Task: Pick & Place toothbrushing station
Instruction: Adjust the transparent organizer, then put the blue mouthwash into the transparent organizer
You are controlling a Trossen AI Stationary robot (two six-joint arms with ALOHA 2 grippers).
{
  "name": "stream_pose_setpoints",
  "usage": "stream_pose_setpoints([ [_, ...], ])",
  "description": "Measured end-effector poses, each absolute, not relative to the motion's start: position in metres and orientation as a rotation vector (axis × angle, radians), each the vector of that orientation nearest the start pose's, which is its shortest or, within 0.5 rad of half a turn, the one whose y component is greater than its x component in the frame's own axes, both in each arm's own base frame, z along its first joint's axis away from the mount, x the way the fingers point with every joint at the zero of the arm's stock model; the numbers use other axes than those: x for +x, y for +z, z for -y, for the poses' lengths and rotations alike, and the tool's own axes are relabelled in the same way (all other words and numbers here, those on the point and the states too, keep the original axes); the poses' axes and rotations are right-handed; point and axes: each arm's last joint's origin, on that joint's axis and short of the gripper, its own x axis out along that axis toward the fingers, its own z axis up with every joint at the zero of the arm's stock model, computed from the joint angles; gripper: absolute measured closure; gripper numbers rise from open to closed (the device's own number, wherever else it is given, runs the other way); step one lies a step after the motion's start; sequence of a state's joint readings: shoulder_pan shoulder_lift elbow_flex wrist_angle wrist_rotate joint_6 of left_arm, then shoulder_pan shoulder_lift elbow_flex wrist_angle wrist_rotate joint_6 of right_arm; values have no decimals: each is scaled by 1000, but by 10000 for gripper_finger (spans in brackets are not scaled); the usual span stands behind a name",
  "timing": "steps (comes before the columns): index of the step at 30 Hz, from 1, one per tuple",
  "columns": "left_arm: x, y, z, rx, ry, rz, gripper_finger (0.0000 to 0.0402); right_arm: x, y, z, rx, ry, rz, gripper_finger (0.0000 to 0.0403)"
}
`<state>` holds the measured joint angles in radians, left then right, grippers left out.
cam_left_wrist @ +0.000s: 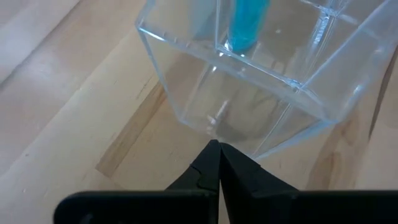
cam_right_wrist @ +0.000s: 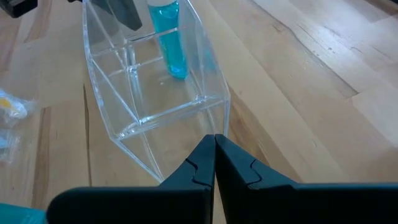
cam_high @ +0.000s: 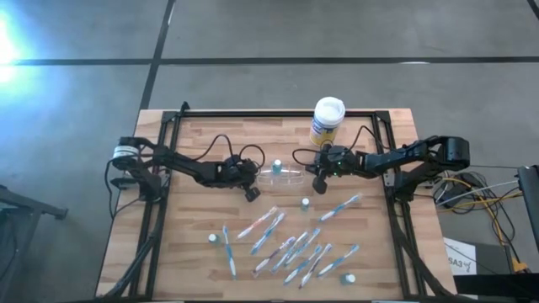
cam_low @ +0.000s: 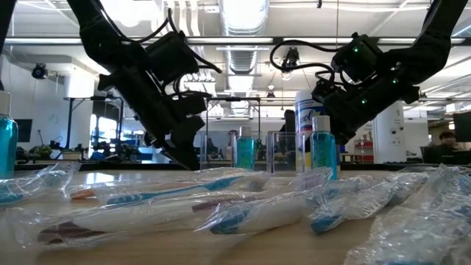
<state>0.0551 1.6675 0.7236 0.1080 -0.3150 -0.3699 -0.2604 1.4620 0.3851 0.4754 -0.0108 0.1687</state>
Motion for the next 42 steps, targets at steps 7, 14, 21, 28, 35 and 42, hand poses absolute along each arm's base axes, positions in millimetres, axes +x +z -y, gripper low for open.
stream_pose_setpoints([
  [7,301,137,-26,-209,517,-766,390,232,124,61,241,-291,-580,394],
  [14,300,138,-26,-216,501,-772,390,231,123,61,235,-288,-588,394],
  [21,299,136,-25,-211,475,-796,390,231,123,61,235,-289,-589,394],
  [28,293,139,-25,-158,466,-889,390,229,122,61,236,-291,-625,394],
  [35,283,159,-23,-121,448,-908,390,223,129,60,235,-291,-639,394],
  [42,262,197,-16,-46,391,-792,395,209,152,56,214,-288,-647,394],
])
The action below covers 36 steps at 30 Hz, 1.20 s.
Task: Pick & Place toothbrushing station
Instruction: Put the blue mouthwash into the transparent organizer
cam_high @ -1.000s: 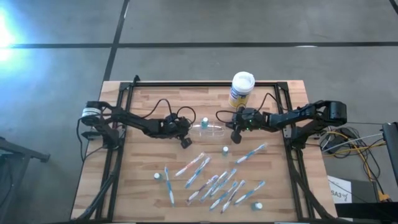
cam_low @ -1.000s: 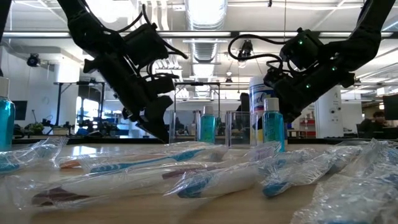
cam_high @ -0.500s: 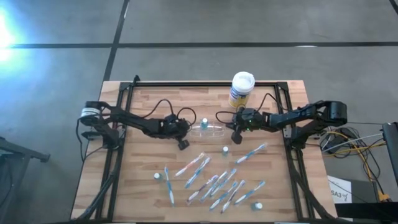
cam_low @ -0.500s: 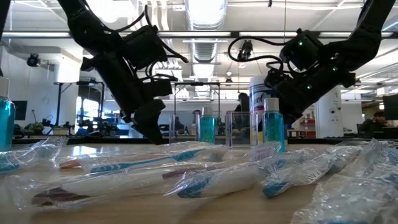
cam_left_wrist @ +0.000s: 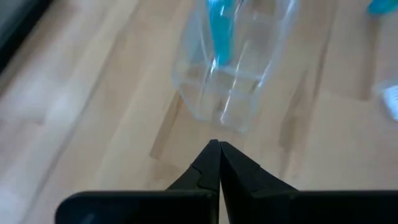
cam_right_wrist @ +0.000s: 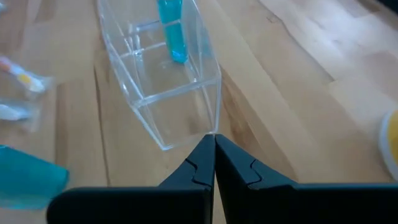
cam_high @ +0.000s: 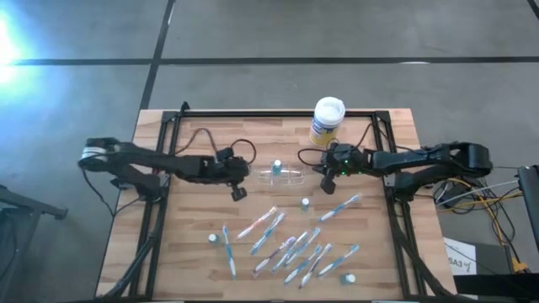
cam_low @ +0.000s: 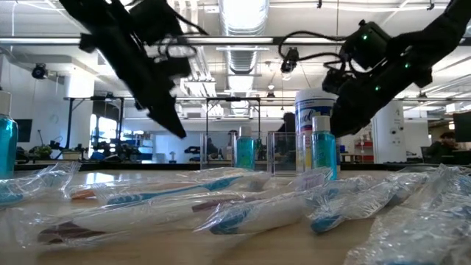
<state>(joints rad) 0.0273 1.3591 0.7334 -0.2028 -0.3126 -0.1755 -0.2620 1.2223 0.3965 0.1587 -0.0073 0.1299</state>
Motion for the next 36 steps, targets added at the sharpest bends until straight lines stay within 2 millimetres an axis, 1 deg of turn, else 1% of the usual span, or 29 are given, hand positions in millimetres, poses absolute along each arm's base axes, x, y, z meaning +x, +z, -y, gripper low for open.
stream_pose_setpoints([
  [5,234,221,-11,-59,366,-664,394,195,175,46,221,-269,-609,394],
  [9,210,234,-5,-72,329,-565,391,186,191,28,252,-206,-550,394],
  [12,195,240,-1,-75,298,-505,393,182,199,12,270,-136,-515,394],
  [16,183,241,1,-67,267,-436,395,179,203,-9,233,-44,-505,394],
  [20,177,240,3,-53,205,-369,389,178,202,-24,223,-59,-504,394],
  [23,176,236,3,-55,187,-355,385,179,197,-37,246,-55,-533,390],
  [25,175,231,3,-65,185,-363,385,180,191,-45,277,-50,-568,378],
  [28,174,223,3,-98,191,-382,388,182,184,-53,310,-107,-592,348],
  [32,172,215,4,-153,184,-398,392,184,175,-66,358,-130,-619,291],
  [36,172,214,4,-164,185,-395,392,191,170,-77,358,-174,-570,223],
])
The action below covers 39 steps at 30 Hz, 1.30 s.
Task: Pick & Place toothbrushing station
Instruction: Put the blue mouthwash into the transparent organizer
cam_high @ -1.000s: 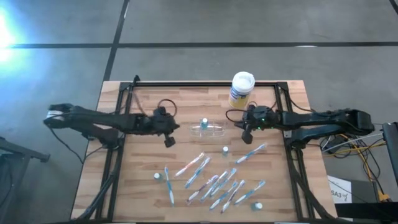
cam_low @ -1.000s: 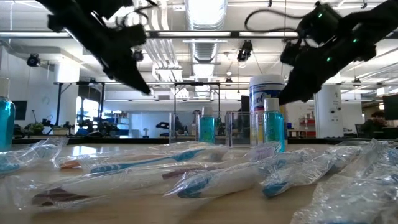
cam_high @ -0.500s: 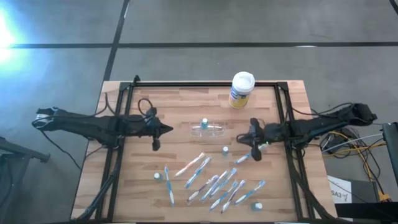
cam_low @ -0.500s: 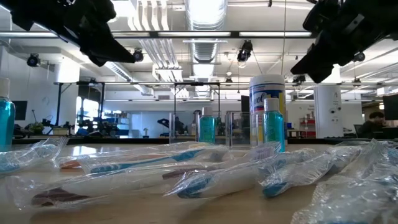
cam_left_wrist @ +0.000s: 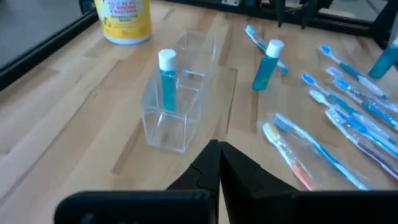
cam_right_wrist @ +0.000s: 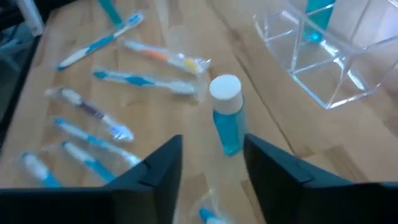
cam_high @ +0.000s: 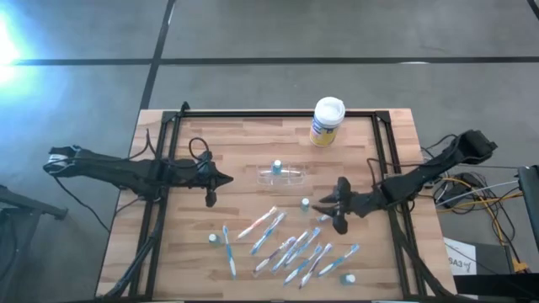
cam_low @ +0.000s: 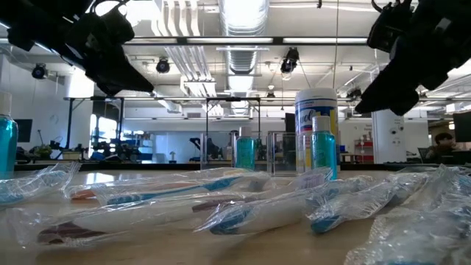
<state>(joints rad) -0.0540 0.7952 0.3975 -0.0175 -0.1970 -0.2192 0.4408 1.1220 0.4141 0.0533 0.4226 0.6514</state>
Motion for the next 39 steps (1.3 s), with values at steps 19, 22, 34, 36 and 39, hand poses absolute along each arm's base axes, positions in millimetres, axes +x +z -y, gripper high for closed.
stream_pose_setpoints([
  [19,174,216,4,-171,181,-336,393,207,125,-84,283,-416,-616,97],
  [22,174,216,4,-171,181,-336,389,210,123,-90,279,-399,-578,94],
  [34,174,216,4,-190,184,-333,381,218,105,-97,246,-478,-485,101],
  [36,174,216,4,-190,184,-332,381,220,101,-98,247,-475,-480,103],
  [39,174,216,4,-187,183,-331,380,222,95,-100,251,-470,-475,103],
])
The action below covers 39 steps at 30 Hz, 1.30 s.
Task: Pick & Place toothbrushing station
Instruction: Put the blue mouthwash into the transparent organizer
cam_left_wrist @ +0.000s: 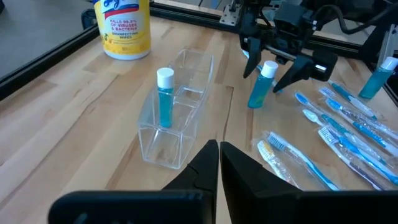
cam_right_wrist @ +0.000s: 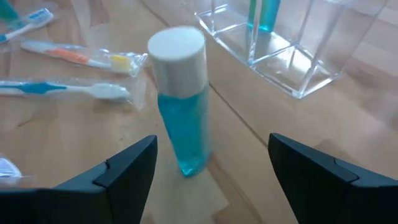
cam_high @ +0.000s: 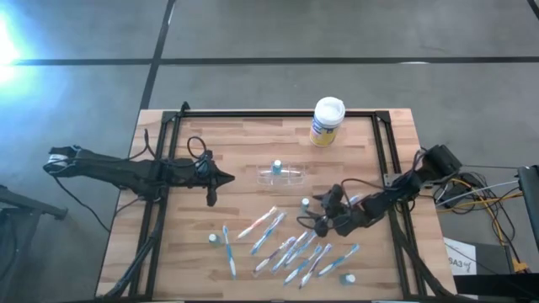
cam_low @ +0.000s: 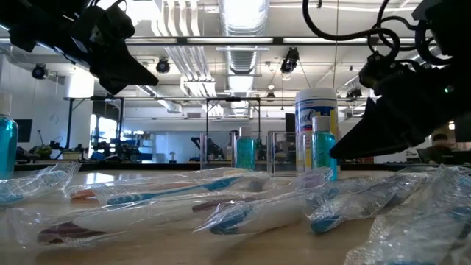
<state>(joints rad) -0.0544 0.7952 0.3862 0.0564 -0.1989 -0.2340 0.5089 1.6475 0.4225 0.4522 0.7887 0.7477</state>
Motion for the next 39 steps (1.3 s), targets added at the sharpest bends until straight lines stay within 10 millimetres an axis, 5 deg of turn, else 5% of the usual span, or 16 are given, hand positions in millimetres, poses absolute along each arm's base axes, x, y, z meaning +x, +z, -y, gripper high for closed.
stream_pose_setpoints([
  [16,174,216,4,-188,183,-332,380,232,76,-104,154,-517,-408,125],
  [39,174,217,4,-181,182,-329,376,237,86,-107,22,-449,-372,349],
])
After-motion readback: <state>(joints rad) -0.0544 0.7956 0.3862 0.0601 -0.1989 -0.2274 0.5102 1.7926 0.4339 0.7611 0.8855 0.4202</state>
